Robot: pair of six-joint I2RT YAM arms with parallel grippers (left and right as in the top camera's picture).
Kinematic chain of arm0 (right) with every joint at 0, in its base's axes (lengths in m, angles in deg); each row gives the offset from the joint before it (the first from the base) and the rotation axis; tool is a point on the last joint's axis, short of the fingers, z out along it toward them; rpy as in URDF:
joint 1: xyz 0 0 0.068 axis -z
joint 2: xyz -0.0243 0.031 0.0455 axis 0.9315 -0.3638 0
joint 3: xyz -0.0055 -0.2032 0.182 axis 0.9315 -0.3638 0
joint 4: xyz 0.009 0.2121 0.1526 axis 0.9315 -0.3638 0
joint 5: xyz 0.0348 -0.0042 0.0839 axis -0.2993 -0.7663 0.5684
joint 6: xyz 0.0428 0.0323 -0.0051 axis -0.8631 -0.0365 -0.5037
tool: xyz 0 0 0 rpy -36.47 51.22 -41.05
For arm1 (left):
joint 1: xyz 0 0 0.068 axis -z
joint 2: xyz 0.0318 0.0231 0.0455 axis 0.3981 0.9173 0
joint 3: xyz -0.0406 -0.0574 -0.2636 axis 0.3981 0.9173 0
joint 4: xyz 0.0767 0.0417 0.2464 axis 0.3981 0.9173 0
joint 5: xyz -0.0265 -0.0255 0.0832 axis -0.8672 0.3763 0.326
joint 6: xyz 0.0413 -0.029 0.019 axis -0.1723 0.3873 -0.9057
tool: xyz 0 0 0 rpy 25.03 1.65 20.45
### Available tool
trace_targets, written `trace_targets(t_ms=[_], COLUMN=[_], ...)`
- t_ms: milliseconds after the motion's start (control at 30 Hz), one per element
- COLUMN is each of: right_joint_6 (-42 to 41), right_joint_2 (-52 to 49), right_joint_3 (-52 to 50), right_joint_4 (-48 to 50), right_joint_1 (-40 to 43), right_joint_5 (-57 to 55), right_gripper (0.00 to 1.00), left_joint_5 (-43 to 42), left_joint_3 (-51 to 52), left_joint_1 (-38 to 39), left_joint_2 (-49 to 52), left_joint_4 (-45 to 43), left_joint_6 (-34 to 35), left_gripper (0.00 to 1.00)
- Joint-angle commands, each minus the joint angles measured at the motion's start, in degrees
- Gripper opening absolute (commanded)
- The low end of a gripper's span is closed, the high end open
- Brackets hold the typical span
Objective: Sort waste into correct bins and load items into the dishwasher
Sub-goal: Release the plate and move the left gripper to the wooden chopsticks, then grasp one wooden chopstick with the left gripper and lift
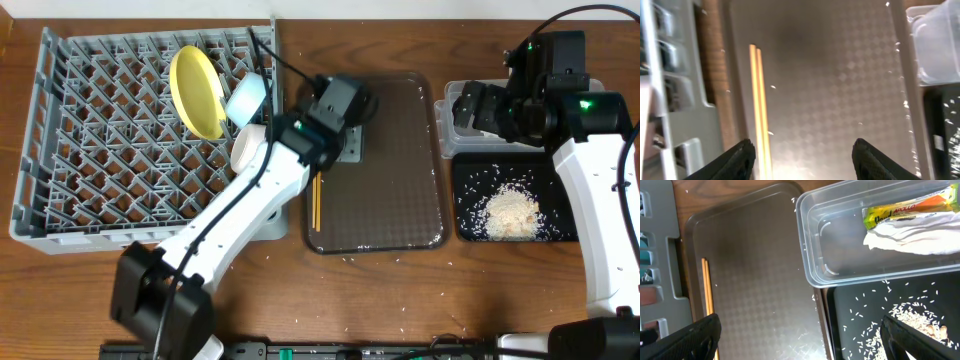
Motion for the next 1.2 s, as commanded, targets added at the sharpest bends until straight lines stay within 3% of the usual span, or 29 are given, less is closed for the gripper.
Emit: trace_targets(t_ms=[0,267,1167], right_joint_6=[0.3,0.3,0.3], right_joint_2=[-0.4,-0.4,-0.4], right_joint_3=[-0.1,-0.1,-0.1], right_joint_4=[0.0,0.0,0.0], right_joint_1=[-0.2,-0.3,-0.3], right_joint_5=[-0.3,-0.3,-0.3], right_gripper=[0.99,0.99,0.99], left_joint_5=[-5.7,-6.9,-10.5], left_joint_3=[-2.8,-2.8,-2.8], left_joint_1=[-0.3,-3.4,-3.9], left_joint_2=[5.4,12.7,21.8], left_joint_4=[2.8,8.6,6.5], left_joint_6=[1.7,2.6,2.9], left_gripper=[0.65,0.65,0.65])
